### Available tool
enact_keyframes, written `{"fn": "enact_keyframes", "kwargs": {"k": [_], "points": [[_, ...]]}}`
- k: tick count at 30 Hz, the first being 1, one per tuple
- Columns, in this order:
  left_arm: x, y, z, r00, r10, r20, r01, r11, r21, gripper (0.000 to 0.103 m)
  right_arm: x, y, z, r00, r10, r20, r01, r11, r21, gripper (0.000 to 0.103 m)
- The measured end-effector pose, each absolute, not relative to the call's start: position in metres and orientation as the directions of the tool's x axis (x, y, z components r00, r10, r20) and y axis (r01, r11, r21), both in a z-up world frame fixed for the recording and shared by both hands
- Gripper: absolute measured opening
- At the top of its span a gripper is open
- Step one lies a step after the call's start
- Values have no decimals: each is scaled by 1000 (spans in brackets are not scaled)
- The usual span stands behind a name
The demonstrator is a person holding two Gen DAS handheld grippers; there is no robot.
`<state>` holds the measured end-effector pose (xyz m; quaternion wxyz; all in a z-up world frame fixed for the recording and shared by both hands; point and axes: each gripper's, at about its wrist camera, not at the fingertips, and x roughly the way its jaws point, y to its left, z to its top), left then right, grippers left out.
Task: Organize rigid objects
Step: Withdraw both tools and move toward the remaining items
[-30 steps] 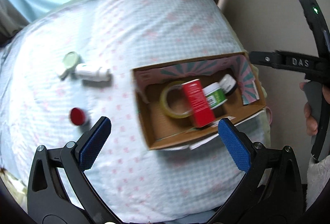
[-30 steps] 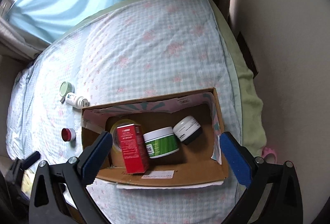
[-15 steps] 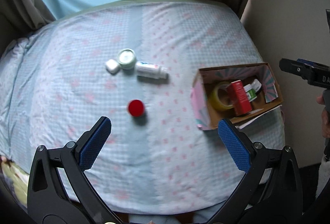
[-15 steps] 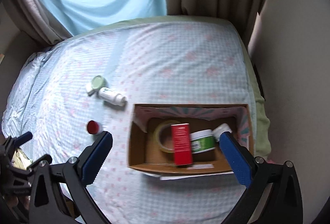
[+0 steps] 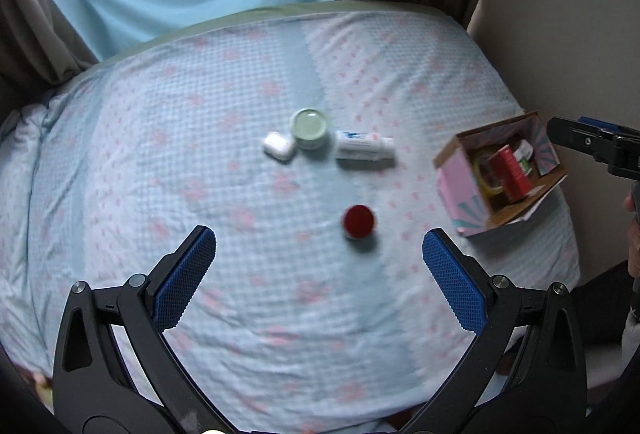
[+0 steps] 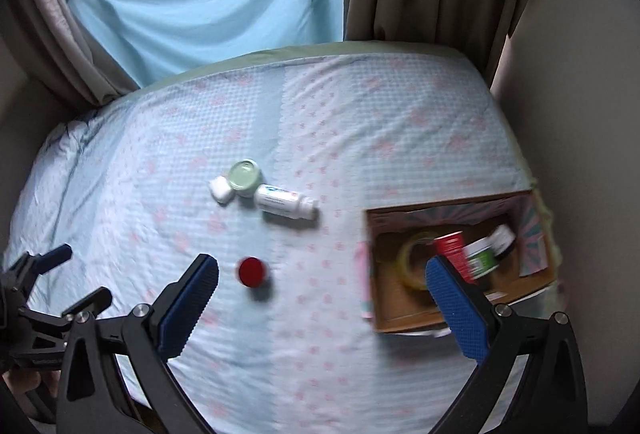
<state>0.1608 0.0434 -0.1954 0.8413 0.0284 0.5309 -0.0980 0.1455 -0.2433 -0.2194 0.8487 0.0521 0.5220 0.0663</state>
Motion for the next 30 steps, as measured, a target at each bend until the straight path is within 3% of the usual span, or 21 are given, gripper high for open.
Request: {"fn": "enact_keyframes", "kwargs": {"k": [12,22,30], "points": [[242,102,-251,344,-139,-929,295,955,-34,103,192,-173,-253,395,187,-900,-108,982,157,103],[329,99,-343,222,-138,-965,363,931,-49,103,259,-134,-334,273,148,-951,-457,890,8,103],[392,56,-426,101,-108,-989,453,890,-51,102,298,-115,-419,176,33,-984,-690,717,-100,102]]}}
